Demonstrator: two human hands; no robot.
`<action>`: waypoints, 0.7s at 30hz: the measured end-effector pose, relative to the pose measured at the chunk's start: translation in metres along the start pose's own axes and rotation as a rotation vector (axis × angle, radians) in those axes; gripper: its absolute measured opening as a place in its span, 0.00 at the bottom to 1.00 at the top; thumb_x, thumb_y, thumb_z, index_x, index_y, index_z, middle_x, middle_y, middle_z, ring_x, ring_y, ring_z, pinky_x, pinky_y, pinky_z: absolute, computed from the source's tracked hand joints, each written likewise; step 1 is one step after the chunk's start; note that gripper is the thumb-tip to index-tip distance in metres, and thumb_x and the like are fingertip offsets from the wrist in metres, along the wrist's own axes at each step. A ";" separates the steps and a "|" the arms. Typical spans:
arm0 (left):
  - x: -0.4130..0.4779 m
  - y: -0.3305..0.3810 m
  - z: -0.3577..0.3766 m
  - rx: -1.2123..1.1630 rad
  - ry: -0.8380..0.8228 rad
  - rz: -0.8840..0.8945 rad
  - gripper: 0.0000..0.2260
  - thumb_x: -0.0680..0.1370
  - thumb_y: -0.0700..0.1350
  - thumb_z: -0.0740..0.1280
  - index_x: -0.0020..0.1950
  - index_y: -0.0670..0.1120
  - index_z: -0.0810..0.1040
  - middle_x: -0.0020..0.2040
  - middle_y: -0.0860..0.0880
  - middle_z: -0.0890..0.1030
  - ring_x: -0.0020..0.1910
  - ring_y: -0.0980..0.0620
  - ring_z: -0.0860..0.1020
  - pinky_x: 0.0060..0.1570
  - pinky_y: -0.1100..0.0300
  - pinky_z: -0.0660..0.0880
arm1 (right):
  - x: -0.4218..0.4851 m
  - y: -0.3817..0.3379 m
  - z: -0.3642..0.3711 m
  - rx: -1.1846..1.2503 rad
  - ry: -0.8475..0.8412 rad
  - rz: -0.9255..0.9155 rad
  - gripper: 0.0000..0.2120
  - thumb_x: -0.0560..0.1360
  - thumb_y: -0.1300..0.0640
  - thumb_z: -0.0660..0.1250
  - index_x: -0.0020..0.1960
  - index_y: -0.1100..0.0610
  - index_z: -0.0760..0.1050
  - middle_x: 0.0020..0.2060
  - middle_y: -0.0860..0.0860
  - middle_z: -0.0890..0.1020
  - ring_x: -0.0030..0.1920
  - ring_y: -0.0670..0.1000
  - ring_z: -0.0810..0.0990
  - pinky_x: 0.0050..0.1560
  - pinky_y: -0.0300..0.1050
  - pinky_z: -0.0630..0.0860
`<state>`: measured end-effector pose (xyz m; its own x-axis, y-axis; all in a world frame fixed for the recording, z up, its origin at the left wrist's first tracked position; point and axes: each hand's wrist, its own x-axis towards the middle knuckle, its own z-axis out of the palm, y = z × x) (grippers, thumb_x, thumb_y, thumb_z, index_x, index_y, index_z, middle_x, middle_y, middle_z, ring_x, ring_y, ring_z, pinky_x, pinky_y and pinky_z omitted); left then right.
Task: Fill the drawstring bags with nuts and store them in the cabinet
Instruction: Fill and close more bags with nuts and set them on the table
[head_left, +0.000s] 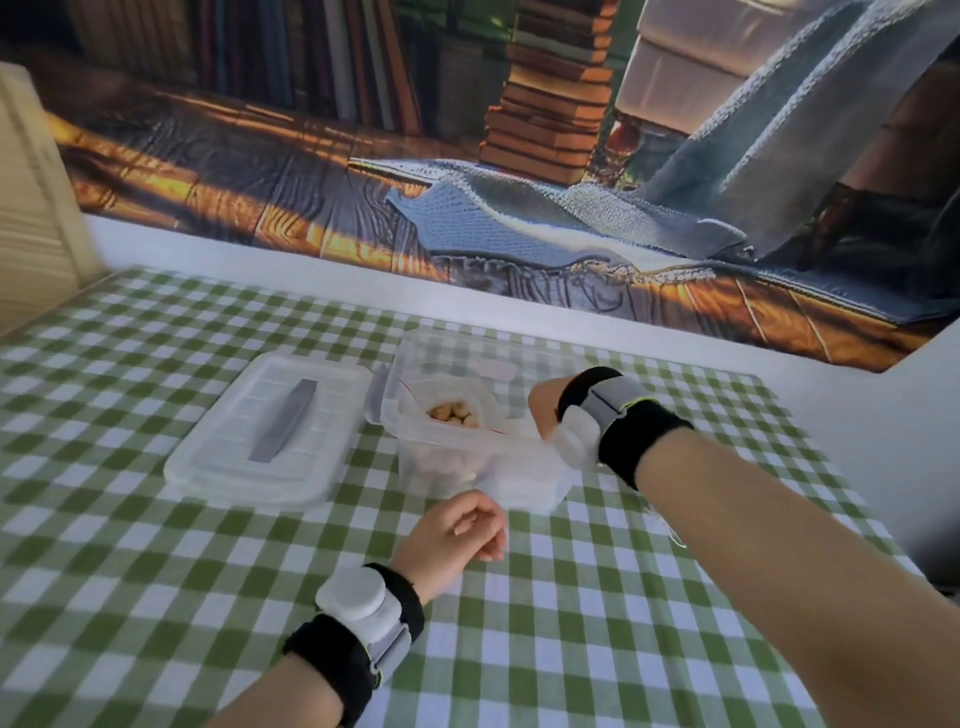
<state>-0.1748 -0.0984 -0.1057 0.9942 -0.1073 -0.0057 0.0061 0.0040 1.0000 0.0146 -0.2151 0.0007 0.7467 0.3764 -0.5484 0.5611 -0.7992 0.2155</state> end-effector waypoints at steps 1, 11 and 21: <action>0.000 -0.001 -0.001 -0.005 0.004 0.000 0.07 0.80 0.35 0.61 0.44 0.42 0.76 0.37 0.50 0.81 0.36 0.54 0.80 0.39 0.64 0.76 | 0.012 0.000 0.004 -0.050 -0.037 -0.012 0.25 0.69 0.65 0.62 0.18 0.53 0.57 0.23 0.51 0.60 0.27 0.50 0.56 0.40 0.47 0.61; 0.004 -0.002 -0.004 -0.074 0.045 0.014 0.06 0.80 0.36 0.61 0.45 0.40 0.76 0.38 0.48 0.82 0.37 0.53 0.80 0.39 0.64 0.76 | 0.024 -0.002 0.010 -0.176 -0.125 0.025 0.21 0.76 0.69 0.57 0.27 0.55 0.59 0.25 0.51 0.62 0.29 0.49 0.56 0.43 0.46 0.61; 0.003 -0.002 -0.004 -0.088 0.071 -0.001 0.07 0.80 0.36 0.61 0.44 0.41 0.77 0.38 0.47 0.82 0.37 0.52 0.80 0.41 0.61 0.77 | -0.004 -0.009 -0.003 -0.156 -0.078 0.055 0.13 0.74 0.65 0.58 0.32 0.56 0.65 0.32 0.50 0.65 0.31 0.50 0.62 0.43 0.40 0.63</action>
<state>-0.1710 -0.0943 -0.1083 0.9993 -0.0363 -0.0102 0.0135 0.0913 0.9957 0.0072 -0.2082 0.0031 0.7509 0.2918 -0.5925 0.5735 -0.7330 0.3658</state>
